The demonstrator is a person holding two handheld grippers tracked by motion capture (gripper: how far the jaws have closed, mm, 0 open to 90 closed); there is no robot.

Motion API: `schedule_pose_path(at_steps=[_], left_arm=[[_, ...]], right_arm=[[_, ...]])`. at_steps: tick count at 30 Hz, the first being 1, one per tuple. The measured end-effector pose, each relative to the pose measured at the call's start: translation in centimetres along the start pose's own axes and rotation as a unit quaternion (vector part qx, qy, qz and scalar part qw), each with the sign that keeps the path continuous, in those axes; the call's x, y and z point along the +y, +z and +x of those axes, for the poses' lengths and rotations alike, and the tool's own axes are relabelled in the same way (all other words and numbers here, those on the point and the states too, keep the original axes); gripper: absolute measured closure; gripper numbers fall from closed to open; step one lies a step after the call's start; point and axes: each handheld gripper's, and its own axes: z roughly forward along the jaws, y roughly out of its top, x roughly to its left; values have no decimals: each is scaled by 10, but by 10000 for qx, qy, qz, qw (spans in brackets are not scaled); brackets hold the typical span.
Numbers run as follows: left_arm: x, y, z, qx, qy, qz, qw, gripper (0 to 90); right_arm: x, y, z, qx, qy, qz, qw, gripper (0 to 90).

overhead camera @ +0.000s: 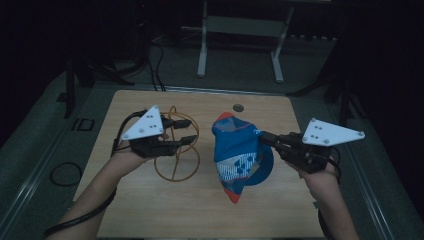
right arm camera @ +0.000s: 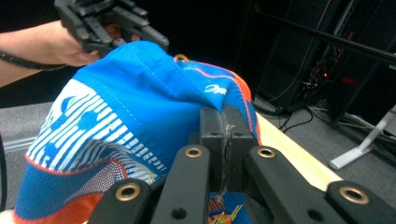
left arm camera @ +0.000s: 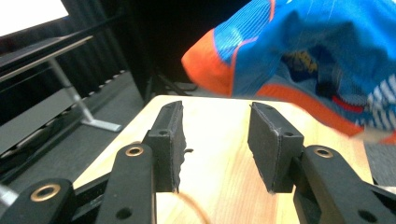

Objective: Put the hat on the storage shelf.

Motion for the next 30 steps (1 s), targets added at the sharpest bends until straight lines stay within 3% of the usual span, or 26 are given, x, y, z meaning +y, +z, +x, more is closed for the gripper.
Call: schedule_pose_path(at_steps=[5,10,11,12,14,16,19,21,26,30], left_arm=[[-19,-27,5,324,-150,35,9994,490],[-40,-47,7,559,-373,-91,9977,373],[-51,-57,8,701,-487,-181,9962,373],[-57,-61,8,810,-554,-265,9948,274],[-68,-69,10,1024,-729,-318,9916,188],[-80,-75,9,1321,-759,-332,9878,113],[-98,-83,7,1733,-877,-282,9805,23],[-111,-88,4,2018,-1003,-342,9737,23],[-150,-96,-7,2796,-1217,-322,9518,23],[-180,-95,-16,3173,-1440,-135,9372,23]], right_arm=[[20,11,-4,-2,-84,-85,9999,893],[36,24,-4,36,-161,-120,9998,894],[40,27,-4,52,-173,-136,9997,894],[48,35,-4,91,-185,-156,9997,894],[55,44,-4,114,-205,-151,9996,894],[62,54,-5,162,-180,-155,9996,893],[71,70,-6,227,-151,-166,9995,893],[76,81,-7,283,-108,-166,9994,893],[86,107,-10,471,55,-199,9987,894],[95,128,-9,558,154,-160,9982,894]])
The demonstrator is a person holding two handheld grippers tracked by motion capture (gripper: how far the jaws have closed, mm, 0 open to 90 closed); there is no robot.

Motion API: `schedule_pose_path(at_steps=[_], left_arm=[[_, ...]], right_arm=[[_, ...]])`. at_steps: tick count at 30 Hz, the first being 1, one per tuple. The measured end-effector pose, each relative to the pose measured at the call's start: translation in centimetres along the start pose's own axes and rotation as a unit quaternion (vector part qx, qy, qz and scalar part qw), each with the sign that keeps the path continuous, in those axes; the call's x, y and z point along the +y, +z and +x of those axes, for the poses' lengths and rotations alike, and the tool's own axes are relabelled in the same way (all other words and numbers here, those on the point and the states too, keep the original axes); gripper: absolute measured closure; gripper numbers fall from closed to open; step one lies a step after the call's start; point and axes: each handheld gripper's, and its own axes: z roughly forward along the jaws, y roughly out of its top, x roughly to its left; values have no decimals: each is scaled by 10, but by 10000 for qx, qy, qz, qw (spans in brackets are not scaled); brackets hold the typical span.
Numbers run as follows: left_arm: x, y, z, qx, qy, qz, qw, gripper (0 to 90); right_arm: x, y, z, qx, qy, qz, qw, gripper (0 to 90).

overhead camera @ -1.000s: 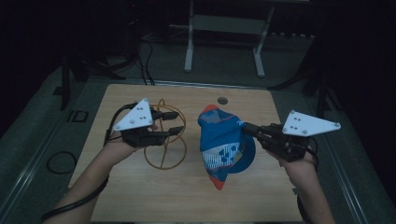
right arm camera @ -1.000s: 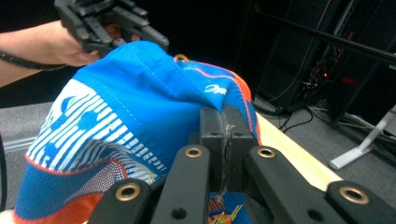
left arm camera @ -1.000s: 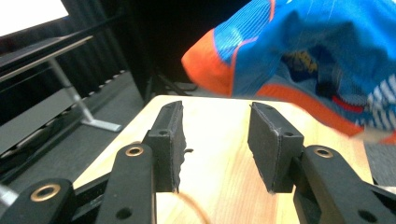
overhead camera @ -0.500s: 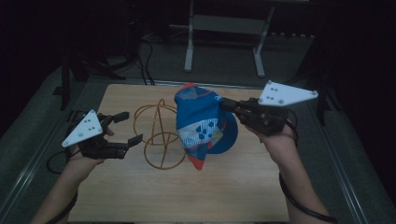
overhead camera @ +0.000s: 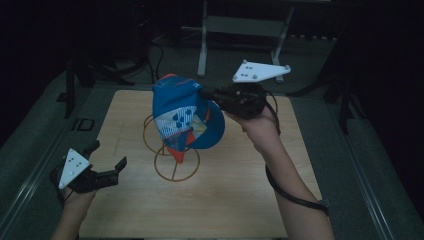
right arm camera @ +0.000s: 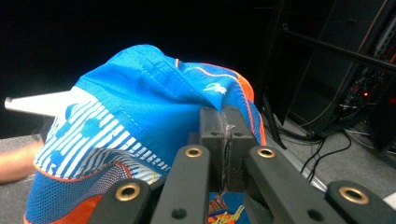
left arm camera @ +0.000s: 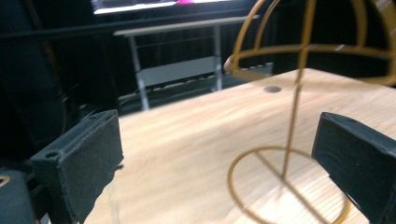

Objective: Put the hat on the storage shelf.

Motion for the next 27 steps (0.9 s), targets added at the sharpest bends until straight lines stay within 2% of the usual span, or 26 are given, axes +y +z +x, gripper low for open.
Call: schedule_pose_path(at_steps=[3,7,10,14,16,18,20,23,27], left_arm=[[-20,0,-3,370,-91,-69,9992,23],[-40,1,-8,571,-228,-67,9981,23],[-48,2,-6,536,-351,7,9979,23],[-53,2,-5,553,-482,-13,9973,23],[-54,2,-5,545,-478,-3,9974,23],[-56,2,-4,550,-523,28,9971,23],[-57,3,-3,487,-615,15,9969,24],[-58,3,-3,454,-619,22,9970,23],[-58,3,-4,437,-628,-17,9971,23]], right_arm=[[6,17,2,75,-14,68,9999,893],[10,44,6,159,-19,199,9997,893],[10,68,9,263,18,339,9991,893],[7,99,14,403,37,567,9976,893],[6,105,15,427,69,614,9972,893],[2,120,16,462,86,739,9962,893],[-2,126,15,507,151,809,9953,893],[-10,137,14,468,129,1011,9937,893],[-18,140,11,408,157,1108,9929,893]])
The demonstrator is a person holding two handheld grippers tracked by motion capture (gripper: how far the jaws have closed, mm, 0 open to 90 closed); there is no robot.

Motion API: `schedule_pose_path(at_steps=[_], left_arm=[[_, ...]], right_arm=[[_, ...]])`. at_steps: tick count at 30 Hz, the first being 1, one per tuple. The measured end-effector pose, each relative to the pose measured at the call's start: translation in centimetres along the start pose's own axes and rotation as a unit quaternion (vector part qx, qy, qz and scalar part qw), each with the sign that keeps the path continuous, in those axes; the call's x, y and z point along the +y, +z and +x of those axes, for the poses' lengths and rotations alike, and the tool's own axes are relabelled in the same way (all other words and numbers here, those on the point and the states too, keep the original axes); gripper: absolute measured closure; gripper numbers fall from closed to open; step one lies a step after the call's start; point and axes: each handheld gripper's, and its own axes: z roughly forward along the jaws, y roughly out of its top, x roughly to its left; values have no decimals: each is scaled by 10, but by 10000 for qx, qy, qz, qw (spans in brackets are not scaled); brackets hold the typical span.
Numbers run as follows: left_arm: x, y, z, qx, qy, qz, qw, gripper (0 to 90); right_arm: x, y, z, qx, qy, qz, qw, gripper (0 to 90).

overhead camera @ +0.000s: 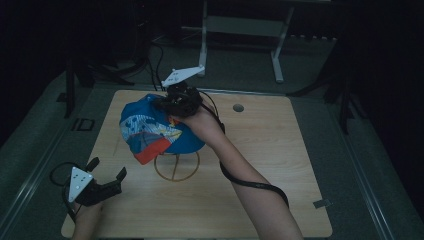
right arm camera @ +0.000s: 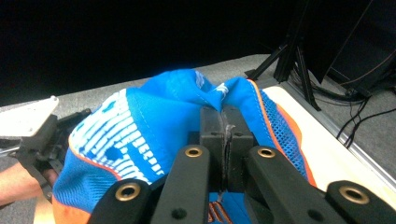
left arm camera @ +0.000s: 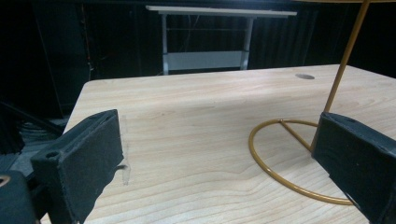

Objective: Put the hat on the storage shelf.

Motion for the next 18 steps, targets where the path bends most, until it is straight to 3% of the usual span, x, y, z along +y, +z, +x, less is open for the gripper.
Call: schedule_pose_path(at_steps=[8,18], left_arm=[[-1,2,-2,-51,-28,21,10000,24],[-2,2,-2,-112,-97,35,9999,24]], right_arm=[[-14,-6,-5,-3,50,57,10000,892],[-38,-19,-8,-34,211,-85,9997,890]])
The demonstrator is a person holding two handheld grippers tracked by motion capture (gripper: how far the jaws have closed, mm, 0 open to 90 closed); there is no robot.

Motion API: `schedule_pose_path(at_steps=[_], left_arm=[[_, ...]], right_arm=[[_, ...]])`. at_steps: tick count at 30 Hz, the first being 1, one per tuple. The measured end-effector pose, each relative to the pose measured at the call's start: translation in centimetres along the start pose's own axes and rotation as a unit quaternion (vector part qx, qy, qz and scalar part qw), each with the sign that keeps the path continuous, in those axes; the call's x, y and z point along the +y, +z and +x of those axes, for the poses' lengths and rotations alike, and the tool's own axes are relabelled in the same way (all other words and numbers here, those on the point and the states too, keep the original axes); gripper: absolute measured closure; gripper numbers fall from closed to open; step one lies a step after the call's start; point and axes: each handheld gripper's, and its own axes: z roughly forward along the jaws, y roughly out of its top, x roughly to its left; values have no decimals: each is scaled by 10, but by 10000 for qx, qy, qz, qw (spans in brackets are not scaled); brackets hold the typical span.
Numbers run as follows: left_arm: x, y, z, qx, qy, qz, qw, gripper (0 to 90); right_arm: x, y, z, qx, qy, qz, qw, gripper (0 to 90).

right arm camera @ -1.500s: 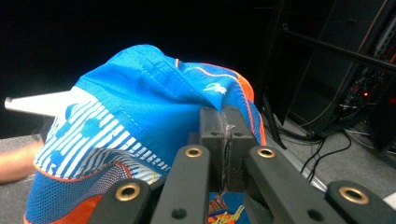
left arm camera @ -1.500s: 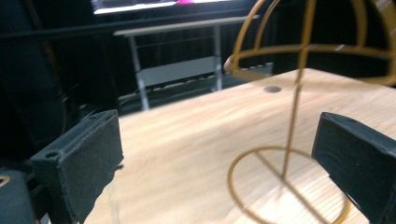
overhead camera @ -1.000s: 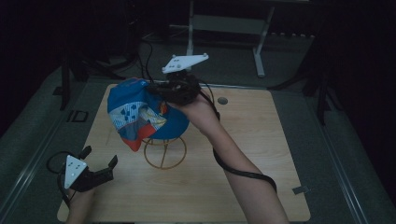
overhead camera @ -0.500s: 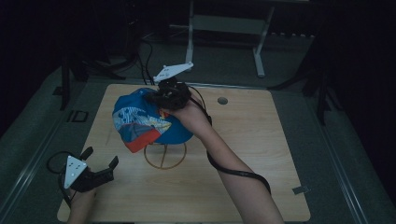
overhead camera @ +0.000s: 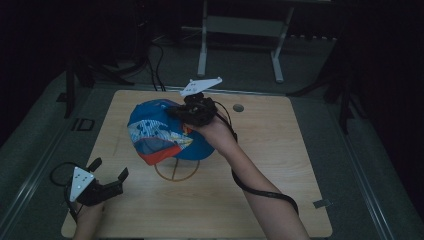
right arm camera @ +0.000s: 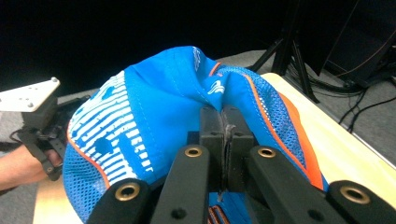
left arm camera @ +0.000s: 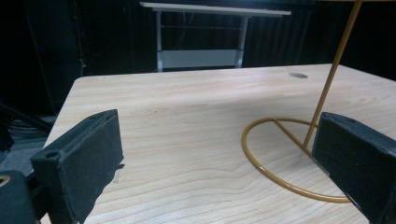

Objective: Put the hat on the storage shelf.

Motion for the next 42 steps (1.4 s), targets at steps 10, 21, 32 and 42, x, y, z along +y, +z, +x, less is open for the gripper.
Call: schedule_pose_path(at_steps=[10,21,32,42], left_arm=[[-2,0,-1,-37,7,10,10000,24],[-3,1,1,-48,-26,24,10000,24],[-3,1,0,-60,21,35,10000,24],[-4,1,1,-82,6,38,10000,24]], right_arm=[[-11,-12,-10,-82,168,-164,9997,840],[-26,-15,-14,-57,286,-145,9995,785],[-26,-18,-15,-33,357,-153,9992,724],[-29,-24,-15,-15,334,-210,9992,628]])
